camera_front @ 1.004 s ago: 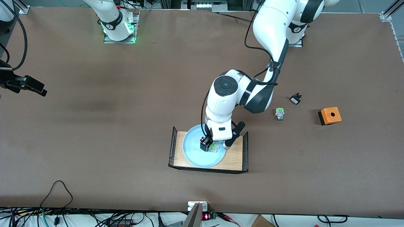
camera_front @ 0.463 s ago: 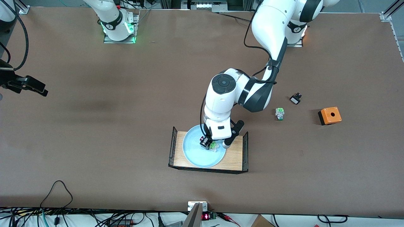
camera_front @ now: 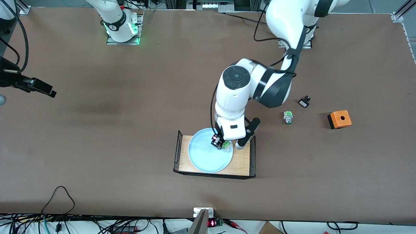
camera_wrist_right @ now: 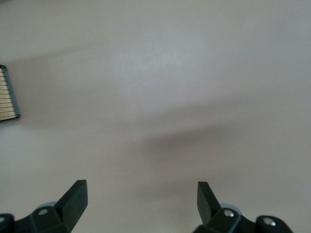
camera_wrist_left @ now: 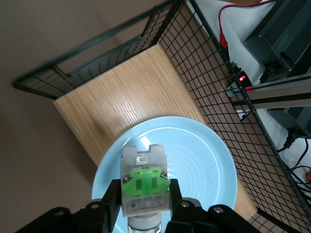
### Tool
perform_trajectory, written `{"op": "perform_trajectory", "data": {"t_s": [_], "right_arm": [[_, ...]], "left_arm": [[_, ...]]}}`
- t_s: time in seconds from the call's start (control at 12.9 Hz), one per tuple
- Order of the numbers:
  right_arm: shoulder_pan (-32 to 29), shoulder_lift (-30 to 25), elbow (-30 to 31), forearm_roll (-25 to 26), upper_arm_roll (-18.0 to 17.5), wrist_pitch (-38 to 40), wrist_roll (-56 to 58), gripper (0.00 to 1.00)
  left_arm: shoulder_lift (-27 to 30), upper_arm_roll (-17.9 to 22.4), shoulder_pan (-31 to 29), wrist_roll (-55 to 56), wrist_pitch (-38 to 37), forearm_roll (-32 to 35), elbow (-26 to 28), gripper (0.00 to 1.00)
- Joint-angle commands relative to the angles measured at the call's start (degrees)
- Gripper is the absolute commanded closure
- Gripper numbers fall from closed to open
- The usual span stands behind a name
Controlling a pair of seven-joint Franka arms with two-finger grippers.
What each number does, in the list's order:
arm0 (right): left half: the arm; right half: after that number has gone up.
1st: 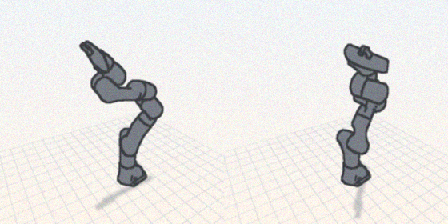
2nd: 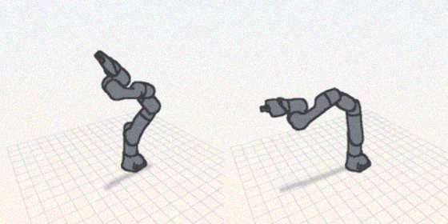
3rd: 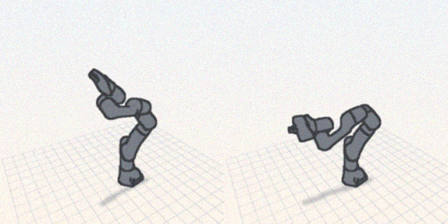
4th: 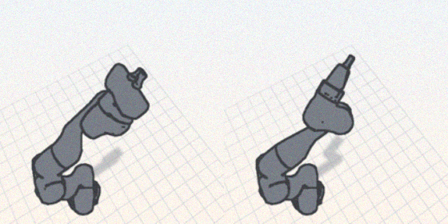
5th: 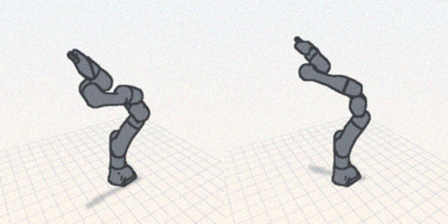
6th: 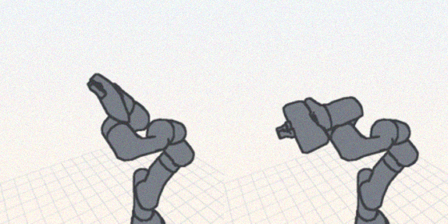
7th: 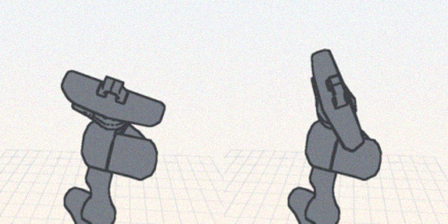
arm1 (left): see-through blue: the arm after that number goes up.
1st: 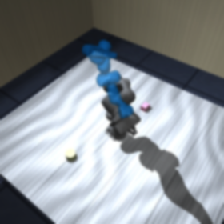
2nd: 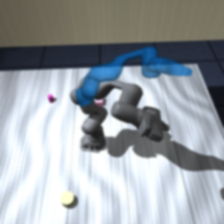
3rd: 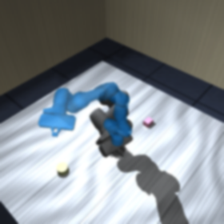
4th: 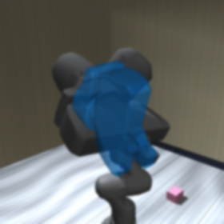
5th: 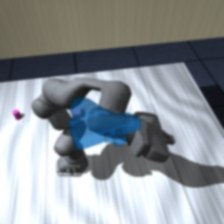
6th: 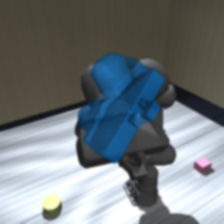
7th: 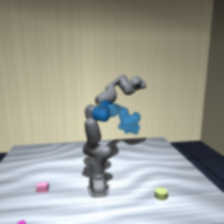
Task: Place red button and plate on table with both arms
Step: 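Lift the button with the left gripper while the right gripper reaches the plate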
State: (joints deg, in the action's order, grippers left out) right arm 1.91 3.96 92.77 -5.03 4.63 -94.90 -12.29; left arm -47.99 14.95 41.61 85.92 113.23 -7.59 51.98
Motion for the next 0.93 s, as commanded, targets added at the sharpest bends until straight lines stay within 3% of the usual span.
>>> {"op": "perform_trajectory", "data": {"t_s": [0.0, 0.23, 0.54, 0.85], "right_arm": [[1.2, -0.8, -0.5, -2.3, -3.1, 2.0, -8.9, 0.0], [4.5, 0.0, -0.5, -4.0, -8.0, 0.1, -16.2, 0.0], [15.1, 2.9, -0.6, -4.0, -8.1, -3.7, -30.0, 0.0], [22.5, 6.9, -0.7, -3.9, -8.1, -13.3, -47.3, 0.0]], "left_arm": [[4.6, 0.1, -1.4, -7.3, -5.9, -3.3, 0.8, 1.0], [9.4, 0.3, -4.5, -17.5, -10.6, -5.1, 3.0, 1.0], [14.9, 0.3, -10.2, -33.4, -13.7, -6.6, 11.7, 1.0], [15.6, 0.3, -16.1, -48.1, -13.4, -6.6, 17.8, 1.0]]}}
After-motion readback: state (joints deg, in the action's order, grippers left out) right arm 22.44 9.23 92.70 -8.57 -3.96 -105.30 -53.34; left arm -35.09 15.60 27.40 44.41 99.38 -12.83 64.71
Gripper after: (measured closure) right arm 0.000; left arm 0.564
